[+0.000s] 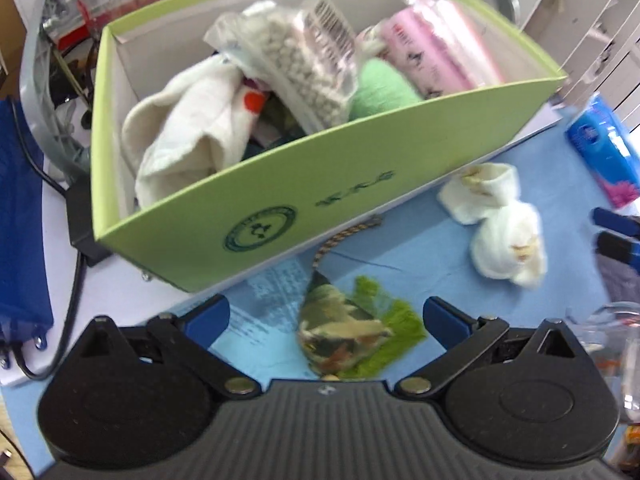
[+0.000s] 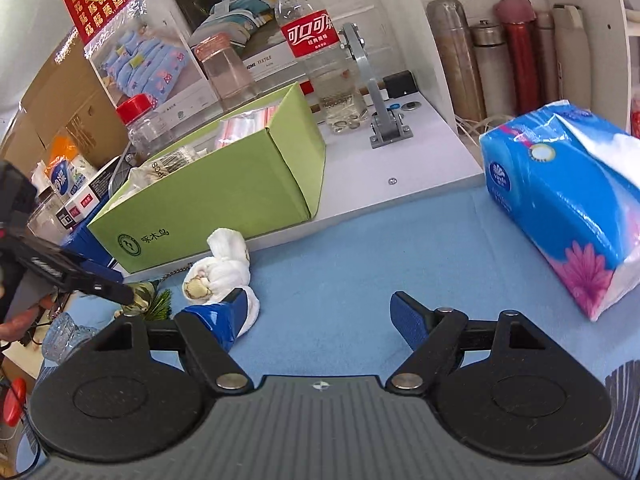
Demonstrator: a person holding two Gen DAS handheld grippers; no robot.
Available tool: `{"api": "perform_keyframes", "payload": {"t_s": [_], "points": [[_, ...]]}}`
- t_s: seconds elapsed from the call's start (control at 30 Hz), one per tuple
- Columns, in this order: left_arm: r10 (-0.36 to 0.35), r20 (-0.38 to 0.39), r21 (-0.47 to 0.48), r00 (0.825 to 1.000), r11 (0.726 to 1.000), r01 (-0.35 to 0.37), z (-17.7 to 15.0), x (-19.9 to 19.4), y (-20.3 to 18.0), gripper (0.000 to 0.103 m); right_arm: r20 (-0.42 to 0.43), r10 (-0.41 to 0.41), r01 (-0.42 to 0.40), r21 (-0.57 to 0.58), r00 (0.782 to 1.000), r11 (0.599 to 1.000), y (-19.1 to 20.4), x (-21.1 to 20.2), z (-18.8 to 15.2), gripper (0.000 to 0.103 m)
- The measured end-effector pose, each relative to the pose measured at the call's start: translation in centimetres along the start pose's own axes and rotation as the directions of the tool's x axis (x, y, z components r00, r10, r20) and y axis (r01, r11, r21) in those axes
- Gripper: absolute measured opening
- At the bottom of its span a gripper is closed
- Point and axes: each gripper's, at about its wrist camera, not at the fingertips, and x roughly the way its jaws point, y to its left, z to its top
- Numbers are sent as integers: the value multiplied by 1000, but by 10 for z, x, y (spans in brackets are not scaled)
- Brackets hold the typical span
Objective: Organize soft objects
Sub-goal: 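Move the right tool to the white knotted cloth while the left tool approaches the camouflage pouch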
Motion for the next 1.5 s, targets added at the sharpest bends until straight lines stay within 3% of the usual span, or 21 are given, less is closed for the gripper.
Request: {"api": "perform_keyframes", "payload": {"t_s": [0.1,0.23,0.43,0.6,0.7,0.87,0.97,1.07,1.13,1.4,1.5], "points": [[55,-32,-3,998,998,-55,-2,12,4,102,7,11,-11,2,1000,1000,-2,-3,-1,65],[127,-6,-32,992,991,-127,-22,8,19,103,14,15,-15,-1,1000,1000,-4,-7,0,65],[153,22,-146,988,978,-148,-66,-10,61,102,3,16,-16,-21,1000,1000,3,-9,-3,66],[214,24,-244,977,948,-202,-101,-31,98,102,-9,11,-12,-45,1000,999,14,-14,-2,66],[207,72,-272,976,945,-180,-112,-51,103,102,-2,8,-9,-69,1000,998,22,-20,0,66],[85,212,-223,974,974,-37,-89,-68,74,103,12,5,-4,-76,1000,997,29,-21,11,66],[88,197,-200,977,979,-48,-56,-44,61,102,3,-1,2,-103,1000,995,37,-16,18,67],[126,132,-194,983,976,-99,-46,-13,60,102,-16,-2,-1,-142,1000,990,45,-13,21,67],[188,112,-196,976,967,-164,-50,-5,64,102,-29,-6,1,-168,1000,986,49,-12,22,67],[211,113,-249,971,952,-178,-81,-20,92,103,-110,-34,0,-295,993,956,71,20,45,67],[199,118,-244,973,956,-166,-82,-22,89,102,-232,-8,-76,-352,973,933,99,55,56,67]]}}
